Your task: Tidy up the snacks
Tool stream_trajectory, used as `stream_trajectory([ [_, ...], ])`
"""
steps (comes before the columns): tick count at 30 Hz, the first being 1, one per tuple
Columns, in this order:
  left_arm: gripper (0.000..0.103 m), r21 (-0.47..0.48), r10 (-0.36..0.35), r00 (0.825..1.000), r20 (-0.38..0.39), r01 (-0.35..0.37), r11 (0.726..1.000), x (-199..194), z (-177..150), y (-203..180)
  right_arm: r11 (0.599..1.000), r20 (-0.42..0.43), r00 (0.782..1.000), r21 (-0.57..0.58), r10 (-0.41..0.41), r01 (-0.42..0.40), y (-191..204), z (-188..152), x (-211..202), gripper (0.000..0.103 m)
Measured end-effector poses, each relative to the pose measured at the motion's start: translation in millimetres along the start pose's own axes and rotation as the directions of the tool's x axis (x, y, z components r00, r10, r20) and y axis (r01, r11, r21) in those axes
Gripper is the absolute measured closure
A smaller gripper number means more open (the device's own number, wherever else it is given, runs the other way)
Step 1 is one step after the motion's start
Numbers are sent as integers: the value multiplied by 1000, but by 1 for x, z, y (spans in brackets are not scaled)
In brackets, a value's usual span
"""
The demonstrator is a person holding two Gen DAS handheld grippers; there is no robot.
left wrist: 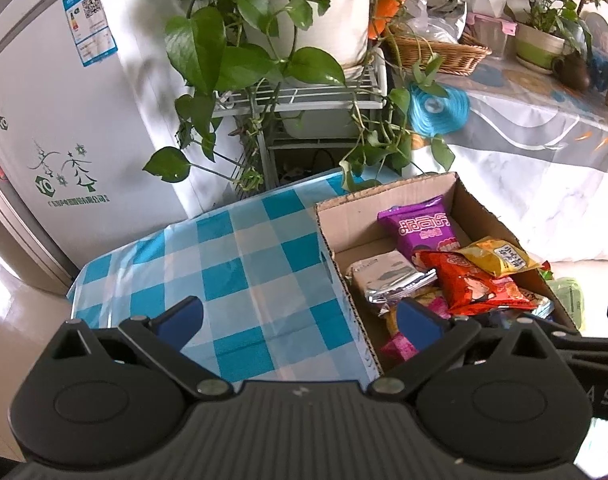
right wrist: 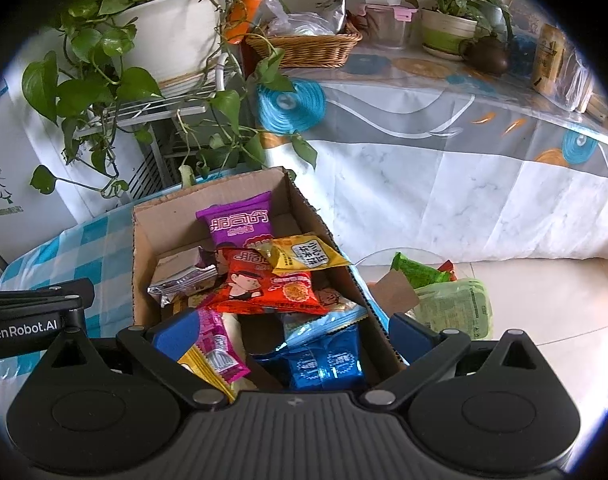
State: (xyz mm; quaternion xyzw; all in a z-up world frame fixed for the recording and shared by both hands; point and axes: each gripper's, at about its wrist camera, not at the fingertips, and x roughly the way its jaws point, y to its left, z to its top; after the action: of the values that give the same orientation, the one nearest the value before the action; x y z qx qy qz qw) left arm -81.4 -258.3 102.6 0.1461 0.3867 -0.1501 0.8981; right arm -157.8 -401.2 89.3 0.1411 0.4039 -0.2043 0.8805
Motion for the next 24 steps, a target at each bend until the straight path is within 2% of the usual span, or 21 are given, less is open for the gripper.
stream_trajectory([
  [17,1,-15,6,999,-32,-7,1000,2,-16,45,996,-12,999,-80,47,-48,38,-7,1,0],
  [24,1,11,33,999,-27,-32,999,-1,-27,66,991,-9,997,-111,78,-79,61,-13,0,0],
])
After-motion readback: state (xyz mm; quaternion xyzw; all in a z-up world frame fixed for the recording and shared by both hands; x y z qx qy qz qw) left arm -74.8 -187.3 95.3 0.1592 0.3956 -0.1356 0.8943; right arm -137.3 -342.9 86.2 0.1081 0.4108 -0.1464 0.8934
